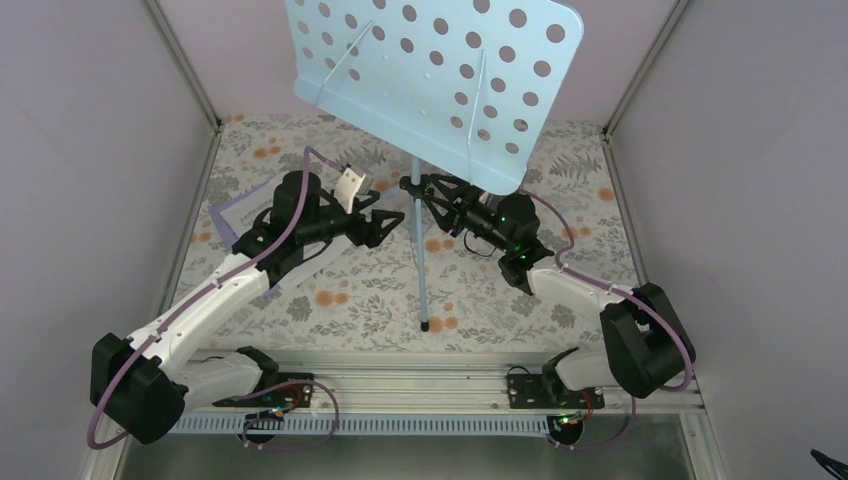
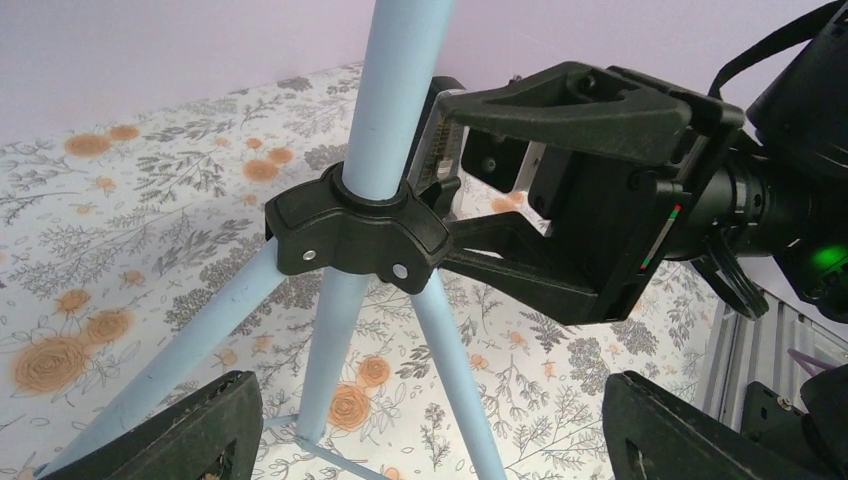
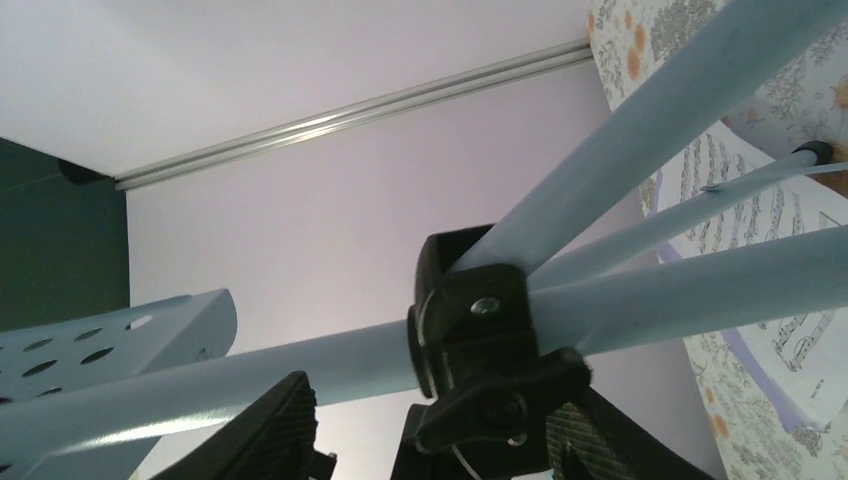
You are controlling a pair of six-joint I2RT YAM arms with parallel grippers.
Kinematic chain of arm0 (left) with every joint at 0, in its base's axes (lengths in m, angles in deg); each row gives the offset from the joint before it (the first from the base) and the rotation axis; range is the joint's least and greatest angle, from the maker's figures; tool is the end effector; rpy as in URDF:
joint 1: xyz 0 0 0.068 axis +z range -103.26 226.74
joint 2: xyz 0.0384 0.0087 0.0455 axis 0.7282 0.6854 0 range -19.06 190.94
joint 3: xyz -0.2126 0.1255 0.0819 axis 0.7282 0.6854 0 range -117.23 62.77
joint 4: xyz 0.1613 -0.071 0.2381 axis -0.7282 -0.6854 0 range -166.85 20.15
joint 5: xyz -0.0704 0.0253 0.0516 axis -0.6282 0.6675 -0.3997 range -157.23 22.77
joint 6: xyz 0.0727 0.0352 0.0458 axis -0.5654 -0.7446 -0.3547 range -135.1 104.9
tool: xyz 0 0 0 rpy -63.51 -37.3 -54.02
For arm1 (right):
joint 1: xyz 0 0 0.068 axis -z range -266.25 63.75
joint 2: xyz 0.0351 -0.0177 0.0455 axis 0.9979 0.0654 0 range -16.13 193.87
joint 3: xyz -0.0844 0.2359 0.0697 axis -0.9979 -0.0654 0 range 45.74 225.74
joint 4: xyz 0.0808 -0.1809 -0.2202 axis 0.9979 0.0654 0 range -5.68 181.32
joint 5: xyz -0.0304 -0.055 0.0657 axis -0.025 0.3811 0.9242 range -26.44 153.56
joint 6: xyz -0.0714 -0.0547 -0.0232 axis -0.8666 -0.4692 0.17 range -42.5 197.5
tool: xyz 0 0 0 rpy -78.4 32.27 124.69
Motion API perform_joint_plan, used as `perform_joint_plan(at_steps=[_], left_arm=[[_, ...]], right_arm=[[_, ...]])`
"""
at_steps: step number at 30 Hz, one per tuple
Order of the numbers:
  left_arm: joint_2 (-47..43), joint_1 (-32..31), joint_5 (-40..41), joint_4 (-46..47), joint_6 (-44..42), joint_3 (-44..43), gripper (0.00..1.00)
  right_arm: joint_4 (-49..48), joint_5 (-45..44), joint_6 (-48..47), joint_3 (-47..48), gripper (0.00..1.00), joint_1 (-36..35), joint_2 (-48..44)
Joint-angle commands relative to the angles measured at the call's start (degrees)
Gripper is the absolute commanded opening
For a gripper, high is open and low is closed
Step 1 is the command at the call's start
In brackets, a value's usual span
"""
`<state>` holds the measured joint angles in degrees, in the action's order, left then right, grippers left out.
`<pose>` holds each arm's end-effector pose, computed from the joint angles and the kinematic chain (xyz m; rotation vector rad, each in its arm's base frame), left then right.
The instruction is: Pack up the instrument practice props
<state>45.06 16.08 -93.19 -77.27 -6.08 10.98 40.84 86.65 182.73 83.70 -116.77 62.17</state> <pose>0.2729 -0.2043 0.2872 0.6792 1.8630 -0.8916 0.3050 0.2179 0.2307 0.8468 1.8010 2.0534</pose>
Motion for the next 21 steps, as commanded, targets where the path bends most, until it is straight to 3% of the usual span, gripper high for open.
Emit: perform_joint_plan(at_steps=[1,6,13,19,21], left_arm=[[-1.2,-0.3,-0.8,0.9,-0.7,-1.1,0.85],[-1.2,-0.3,-0.9,1.1,-0.6,-1.0,0.85],[-1.3,-0.3,-1.1,1.0,-0.6,-0.9,0.84],[-1.3,-0.3,-1.2,1.1,-0.6,-0.9,0.84],[-1.3,-0.3,-1.2,1.1,-0.6,-0.9,0.84]], right_arm=[[-0.2,-1.3,1.7,1.4,0.51,0.8,1.4],[0.0,-0.8,1.9,2.4,0.48,1.0,2.4],[-0.3,-0.3,2.2,2.6,0.31,1.1,3.6],[0.2,-0.1,2.0,2.6,0.07,1.2,3.3],[0.6,-0.1,1.9,2.2,0.04,1.1,3.0]])
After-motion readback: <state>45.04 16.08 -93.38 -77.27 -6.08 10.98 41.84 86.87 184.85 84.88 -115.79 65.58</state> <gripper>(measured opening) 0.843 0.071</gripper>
